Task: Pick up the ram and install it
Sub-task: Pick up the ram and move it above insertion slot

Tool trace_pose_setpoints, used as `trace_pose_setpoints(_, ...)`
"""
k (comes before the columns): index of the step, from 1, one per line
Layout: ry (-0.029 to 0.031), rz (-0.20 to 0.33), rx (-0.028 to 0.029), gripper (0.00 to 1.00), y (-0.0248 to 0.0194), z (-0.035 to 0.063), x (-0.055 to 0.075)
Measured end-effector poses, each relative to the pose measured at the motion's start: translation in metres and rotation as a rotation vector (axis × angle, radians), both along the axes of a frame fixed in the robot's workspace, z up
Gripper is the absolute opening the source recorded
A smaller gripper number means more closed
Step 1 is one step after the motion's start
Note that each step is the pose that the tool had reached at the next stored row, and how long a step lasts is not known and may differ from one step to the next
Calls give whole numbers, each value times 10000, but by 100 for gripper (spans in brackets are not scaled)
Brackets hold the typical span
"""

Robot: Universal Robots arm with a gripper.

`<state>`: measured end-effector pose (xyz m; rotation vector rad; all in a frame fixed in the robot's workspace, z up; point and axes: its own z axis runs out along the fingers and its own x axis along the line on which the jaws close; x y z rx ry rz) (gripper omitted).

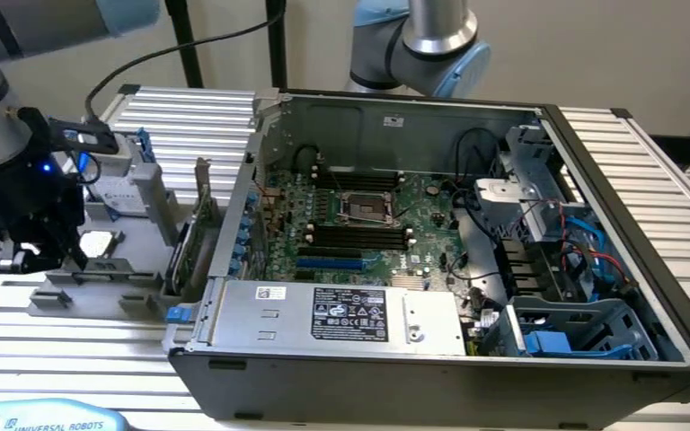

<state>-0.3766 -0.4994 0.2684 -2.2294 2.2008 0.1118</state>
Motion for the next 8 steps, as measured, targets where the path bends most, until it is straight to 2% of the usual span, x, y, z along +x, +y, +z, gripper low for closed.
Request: trace_pose_setpoints(8,7,195,57,13,0,362,150)
